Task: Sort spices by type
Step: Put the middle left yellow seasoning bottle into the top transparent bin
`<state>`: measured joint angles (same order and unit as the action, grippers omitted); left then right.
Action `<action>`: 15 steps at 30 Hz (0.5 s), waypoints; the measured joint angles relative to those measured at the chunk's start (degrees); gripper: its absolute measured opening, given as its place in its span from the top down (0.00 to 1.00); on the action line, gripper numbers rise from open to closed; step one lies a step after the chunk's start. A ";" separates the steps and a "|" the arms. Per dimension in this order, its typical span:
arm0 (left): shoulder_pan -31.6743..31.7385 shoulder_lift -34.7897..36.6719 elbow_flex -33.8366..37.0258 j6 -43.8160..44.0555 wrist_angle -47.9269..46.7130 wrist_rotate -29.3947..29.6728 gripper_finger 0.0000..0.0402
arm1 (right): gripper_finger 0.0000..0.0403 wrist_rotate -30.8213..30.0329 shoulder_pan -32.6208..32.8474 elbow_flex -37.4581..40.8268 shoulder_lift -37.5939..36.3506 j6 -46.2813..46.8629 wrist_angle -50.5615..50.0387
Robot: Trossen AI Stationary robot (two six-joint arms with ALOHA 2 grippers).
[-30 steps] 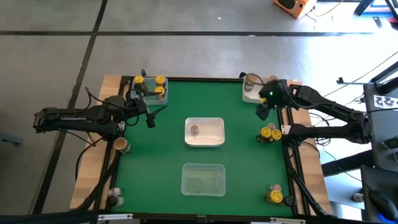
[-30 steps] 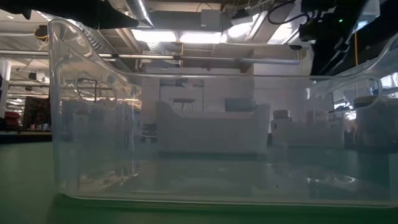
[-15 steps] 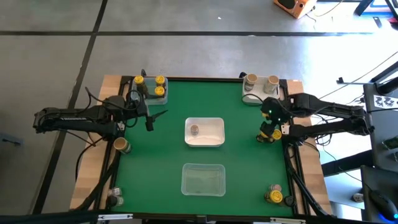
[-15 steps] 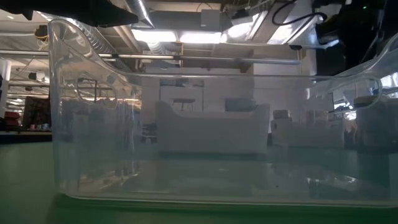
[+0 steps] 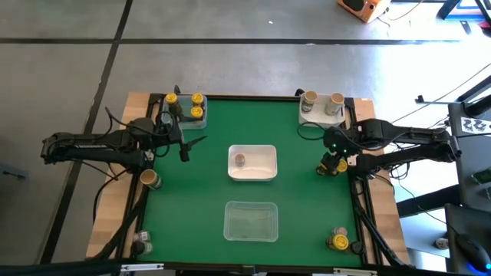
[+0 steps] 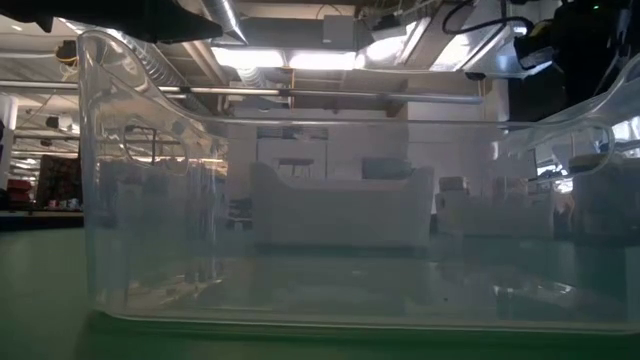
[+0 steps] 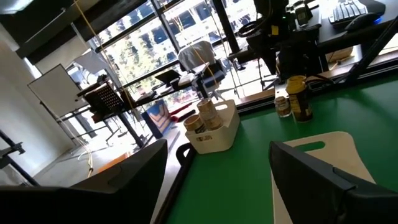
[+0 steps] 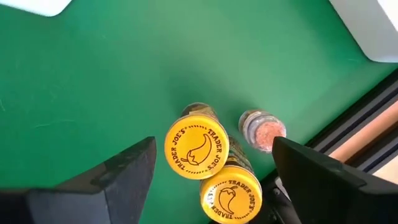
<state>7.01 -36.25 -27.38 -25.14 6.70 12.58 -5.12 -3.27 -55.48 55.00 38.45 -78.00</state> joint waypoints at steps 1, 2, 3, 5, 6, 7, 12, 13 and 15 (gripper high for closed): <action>0.01 0.01 0.00 -0.27 0.00 0.00 0.31 | 0.21 -0.13 0.41 0.00 0.12 0.24 -0.10; 0.00 0.02 0.00 -0.33 0.00 0.00 0.31 | 0.21 -0.29 0.81 0.00 0.30 0.41 -0.27; 0.00 0.01 0.00 -0.36 0.00 0.00 0.31 | 0.21 -0.37 1.27 0.01 0.39 0.44 -0.43; 0.00 0.02 0.00 -0.38 0.03 0.00 0.31 | 0.21 -0.68 2.17 0.07 0.76 0.45 -0.61; 0.02 0.00 0.00 -0.38 0.04 0.00 0.31 | 0.21 -0.72 2.54 0.07 1.08 0.46 -0.68; 0.00 0.00 0.00 -0.38 0.06 0.00 0.31 | 0.21 -0.73 2.84 0.08 1.37 0.46 -0.69; 0.01 0.00 0.00 -0.12 0.33 0.00 0.31 | 0.21 -0.67 3.31 2.60 2.88 0.51 1.14; 0.02 0.02 0.00 0.15 0.33 0.00 0.31 | 0.21 -0.40 3.31 3.59 3.16 0.51 1.47; 0.02 0.01 0.00 0.56 0.31 0.00 0.31 | 0.21 0.11 3.31 5.40 3.66 0.60 1.55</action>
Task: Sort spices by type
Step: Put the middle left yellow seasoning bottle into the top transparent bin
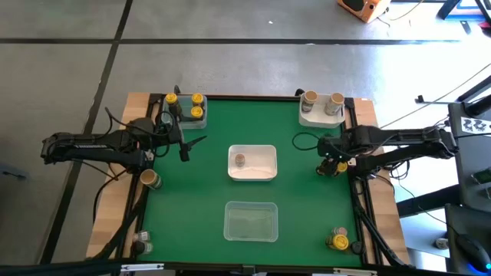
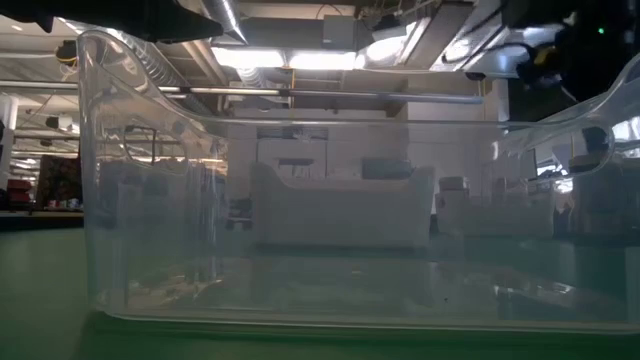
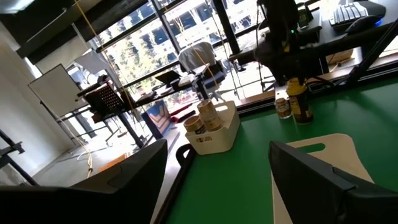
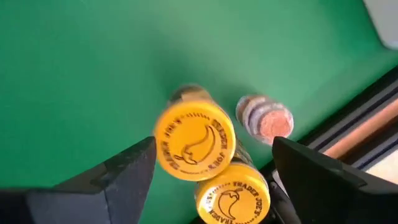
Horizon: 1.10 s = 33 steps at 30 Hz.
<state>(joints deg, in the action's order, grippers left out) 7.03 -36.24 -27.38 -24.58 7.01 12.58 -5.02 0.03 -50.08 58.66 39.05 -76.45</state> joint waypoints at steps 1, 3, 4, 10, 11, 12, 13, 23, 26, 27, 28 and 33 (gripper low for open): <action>-0.02 -0.01 0.00 0.02 0.00 0.00 0.31 | 0.21 0.71 0.00 0.88 0.18 0.21 -0.03; -0.01 -0.01 0.00 0.05 -0.03 0.00 0.31 | 0.21 1.72 0.00 2.07 0.28 0.45 1.18; -0.01 -0.01 0.00 0.05 -0.02 0.00 0.31 | 0.21 2.21 0.00 2.55 0.26 0.47 1.60; -0.01 0.00 0.00 0.00 0.07 0.00 0.31 | 0.21 2.99 0.00 2.88 0.43 -0.48 5.97; -0.02 0.01 0.00 0.00 0.10 0.00 0.31 | 0.21 2.80 -0.01 2.90 0.43 -0.63 6.19; -0.01 0.01 0.00 0.00 0.11 0.00 0.31 | 0.21 2.41 -0.02 2.90 0.43 -0.71 6.31; -0.02 -0.01 0.00 0.00 0.11 0.00 0.31 | 0.21 1.87 0.00 2.90 0.43 -0.73 6.23; -0.01 0.00 0.00 0.01 0.13 0.02 0.31 | 0.21 -1.49 -0.02 2.23 0.37 -0.41 4.37; -0.01 -0.01 0.00 -0.02 0.14 0.02 0.31 | 0.21 -1.97 -0.09 0.36 0.64 -0.36 4.66; -0.01 -0.01 0.00 -0.02 0.15 0.00 0.31 | 0.21 -1.91 -0.09 -0.49 0.69 -0.33 4.76; 0.00 0.00 0.00 -0.03 0.17 0.02 0.31 | 0.21 -1.90 -0.09 -1.49 0.57 -0.30 4.61; -0.01 0.00 0.00 0.02 0.87 0.02 0.31 | 0.21 -0.80 -0.09 -2.96 0.55 -0.03 3.93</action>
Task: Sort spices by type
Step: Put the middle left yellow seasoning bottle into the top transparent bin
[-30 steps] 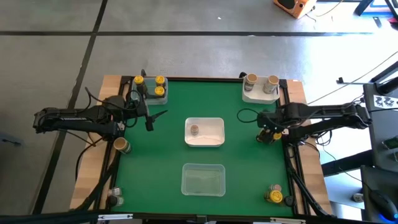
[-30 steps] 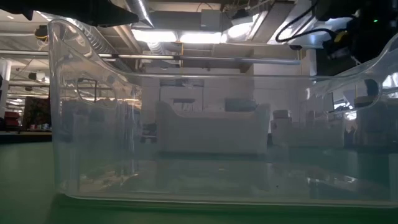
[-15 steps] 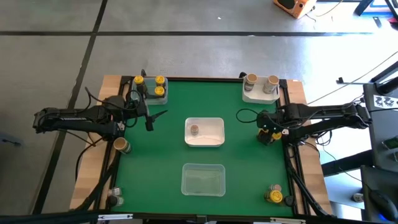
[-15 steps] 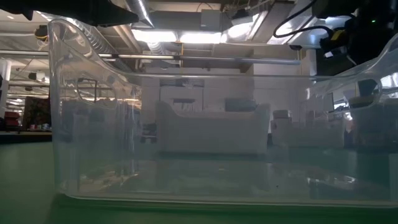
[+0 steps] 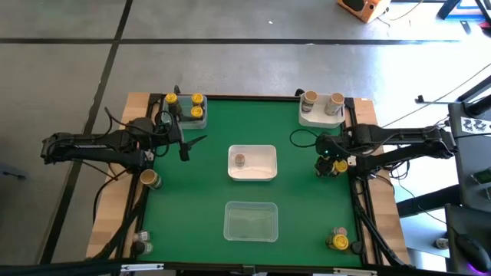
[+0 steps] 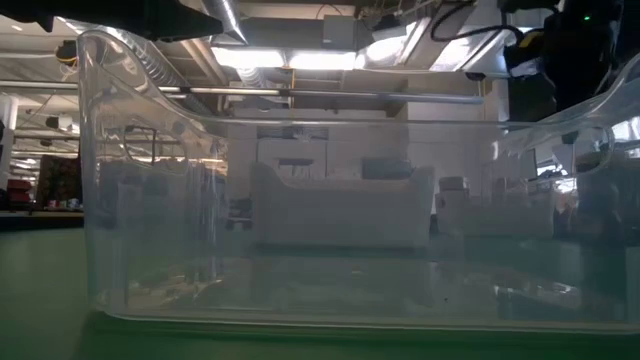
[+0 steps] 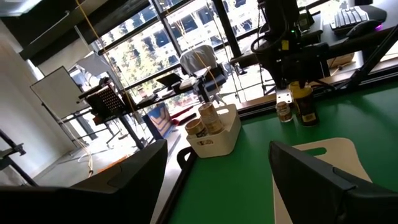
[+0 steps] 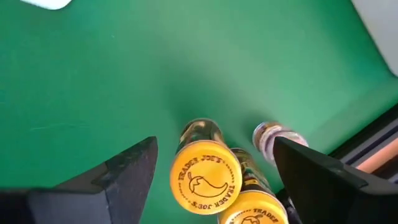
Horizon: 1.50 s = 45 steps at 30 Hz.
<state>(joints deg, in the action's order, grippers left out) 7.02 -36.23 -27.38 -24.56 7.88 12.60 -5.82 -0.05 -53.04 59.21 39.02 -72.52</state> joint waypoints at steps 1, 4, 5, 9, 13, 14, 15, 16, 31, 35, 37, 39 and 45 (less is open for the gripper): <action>0.01 0.00 0.00 0.01 0.07 0.00 0.31 | 0.21 0.59 0.00 0.21 -0.06 0.10 -0.06; -0.02 0.01 0.00 0.01 0.07 0.00 0.31 | 0.21 1.89 0.02 1.54 0.05 0.40 -1.06; 0.00 -0.02 0.00 0.02 0.09 0.00 0.31 | 0.21 2.38 0.02 1.96 0.05 0.40 -1.03; 0.01 -0.02 0.00 0.34 0.07 0.00 0.31 | 0.21 3.39 0.02 3.74 -0.01 0.14 -0.58; -0.02 -0.02 0.00 0.46 0.09 0.00 0.31 | 0.21 4.53 0.04 5.96 -0.01 -0.04 -0.44; -0.01 -0.02 0.00 0.46 0.09 0.00 0.31 | 0.21 4.72 0.04 6.42 -0.02 -0.05 -0.21; 0.01 -0.02 0.00 0.47 0.08 0.02 0.31 | 0.21 4.93 0.04 6.81 -0.10 -0.07 0.36; -0.01 -0.02 0.00 0.48 0.08 0.01 0.31 | 0.21 4.93 0.04 7.38 -0.14 -0.28 0.99; 0.01 -0.02 0.00 0.53 0.12 0.01 0.31 | 0.32 5.33 0.04 10.52 -0.03 -0.23 6.45; -0.02 -0.02 0.00 0.53 0.13 0.02 0.31 | 0.44 5.37 0.04 10.49 -0.08 -0.42 6.90; -0.02 -0.02 0.00 0.55 0.13 0.00 0.31 | 0.44 5.37 0.04 10.49 -0.08 -0.43 6.83; 0.01 -0.02 0.00 0.55 0.22 0.02 0.31 | 0.44 5.28 0.04 10.38 -0.08 -0.46 6.63; 0.00 -0.02 0.00 0.56 0.56 0.02 0.31 | 0.44 3.68 0.04 7.05 -0.03 -0.79 10.49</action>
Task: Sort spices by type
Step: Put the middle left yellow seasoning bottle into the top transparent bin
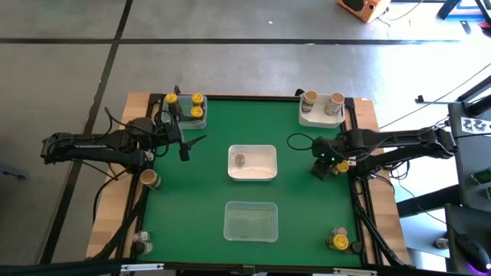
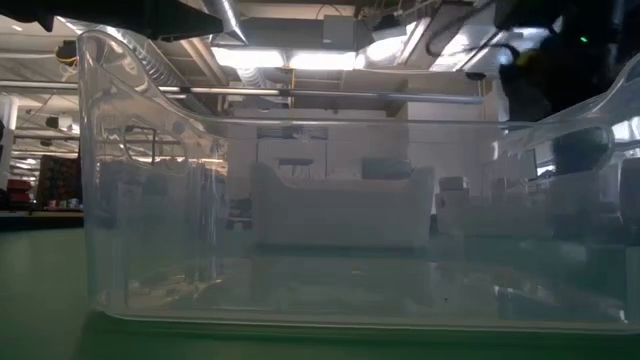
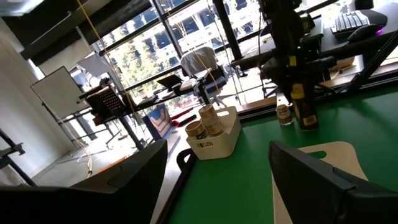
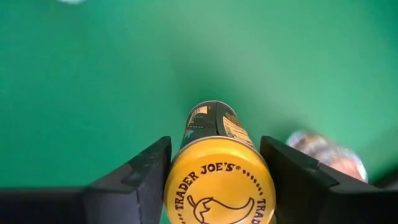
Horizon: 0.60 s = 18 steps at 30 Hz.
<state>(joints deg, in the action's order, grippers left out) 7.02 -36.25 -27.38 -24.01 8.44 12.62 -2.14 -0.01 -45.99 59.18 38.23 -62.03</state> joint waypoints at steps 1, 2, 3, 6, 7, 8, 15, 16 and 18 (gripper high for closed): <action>-0.02 0.00 0.00 0.02 -0.01 -0.02 0.31 | 0.44 -0.15 0.00 -0.54 0.00 -0.64 1.40; 0.00 0.00 0.00 0.01 -0.01 -0.01 0.31 | 0.43 -0.63 0.00 -1.06 -0.02 -1.36 3.00; -0.01 0.00 0.00 0.02 -0.01 -0.01 0.31 | 0.43 -1.23 0.00 -1.51 -0.02 -2.55 4.83; 0.00 0.00 0.00 0.02 -0.01 0.00 0.31 | 0.44 -3.60 0.00 -2.57 -0.02 -5.88 9.70; -0.01 0.00 0.00 0.02 -0.04 -0.01 0.31 | 0.44 -4.77 0.00 -2.82 -0.02 -7.33 11.72; 0.00 0.00 0.00 0.02 -0.06 0.00 0.31 | 0.44 -6.06 0.00 -3.03 -0.02 -8.80 13.85; -0.01 0.00 0.00 0.03 -0.16 0.00 0.31 | 0.43 -8.90 -0.98 -3.88 0.21 -17.75 28.49; -0.01 0.00 0.00 0.02 -0.15 0.00 0.31 | 0.43 -8.90 -1.28 -3.92 0.33 -18.84 30.11; 0.00 0.00 0.00 -0.04 -0.14 0.00 0.31 | 0.43 -9.13 -2.39 -3.92 1.12 -21.39 32.66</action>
<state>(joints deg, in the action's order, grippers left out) 7.03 -36.25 -27.38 -24.04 8.29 12.62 -11.27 -2.40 -49.91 60.30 16.84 -29.37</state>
